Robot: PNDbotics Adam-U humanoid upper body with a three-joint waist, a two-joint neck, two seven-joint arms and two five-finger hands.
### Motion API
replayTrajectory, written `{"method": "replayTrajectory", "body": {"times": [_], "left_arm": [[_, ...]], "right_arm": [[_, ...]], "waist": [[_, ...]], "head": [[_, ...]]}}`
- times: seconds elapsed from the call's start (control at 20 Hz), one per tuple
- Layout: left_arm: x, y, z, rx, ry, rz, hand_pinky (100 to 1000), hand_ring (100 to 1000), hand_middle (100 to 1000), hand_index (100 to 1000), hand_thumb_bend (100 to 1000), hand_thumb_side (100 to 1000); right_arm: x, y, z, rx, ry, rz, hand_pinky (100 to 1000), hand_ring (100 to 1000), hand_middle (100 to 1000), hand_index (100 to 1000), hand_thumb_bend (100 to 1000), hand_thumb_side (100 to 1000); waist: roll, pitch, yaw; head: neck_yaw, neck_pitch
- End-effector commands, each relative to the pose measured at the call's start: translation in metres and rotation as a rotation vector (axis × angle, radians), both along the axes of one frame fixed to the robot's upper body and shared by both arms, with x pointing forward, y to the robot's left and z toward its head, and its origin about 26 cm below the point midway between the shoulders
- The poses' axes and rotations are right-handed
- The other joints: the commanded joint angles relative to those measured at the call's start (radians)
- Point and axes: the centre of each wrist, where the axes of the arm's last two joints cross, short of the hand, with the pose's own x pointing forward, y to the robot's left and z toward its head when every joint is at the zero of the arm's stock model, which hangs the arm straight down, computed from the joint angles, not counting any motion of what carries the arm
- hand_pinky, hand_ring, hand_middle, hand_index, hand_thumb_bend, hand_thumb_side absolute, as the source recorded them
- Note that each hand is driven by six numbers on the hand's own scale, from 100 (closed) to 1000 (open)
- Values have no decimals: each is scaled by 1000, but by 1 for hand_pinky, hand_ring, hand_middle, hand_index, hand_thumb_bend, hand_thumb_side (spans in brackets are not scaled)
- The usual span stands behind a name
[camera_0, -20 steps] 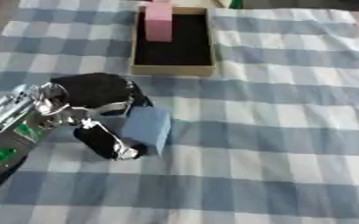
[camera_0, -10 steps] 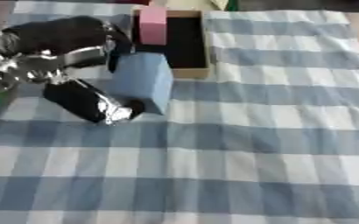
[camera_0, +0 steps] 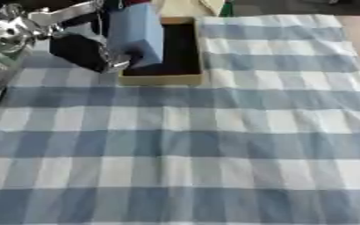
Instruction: Pick up objects on the table and place them in the box.
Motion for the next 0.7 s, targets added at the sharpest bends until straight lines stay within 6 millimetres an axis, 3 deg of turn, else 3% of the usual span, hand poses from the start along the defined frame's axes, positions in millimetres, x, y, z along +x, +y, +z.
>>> {"method": "replayTrajectory", "body": {"times": [0.05, 0.4, 0.7], "left_arm": [[12, 9, 10, -39, -29, 50, 554, 542, 504, 699, 100, 593], [31, 18, 6, -59, -18, 101, 556, 545, 506, 703, 100, 600], [45, 17, 4, -81, -21, 115, 565, 554, 515, 712, 100, 638]], "right_arm": [[-7, 1, 9, -15, -41, 3, 799, 767, 500, 737, 134, 728], [-7, 3, 12, -13, -49, 13, 799, 767, 499, 737, 134, 728], [-8, 5, 14, 1, -51, 29, 799, 767, 496, 734, 129, 731]], "waist": [[5, -15, -7], [11, 0, -27], [18, 30, -69]], "head": [[14, -19], [31, -33], [86, -56]]}}
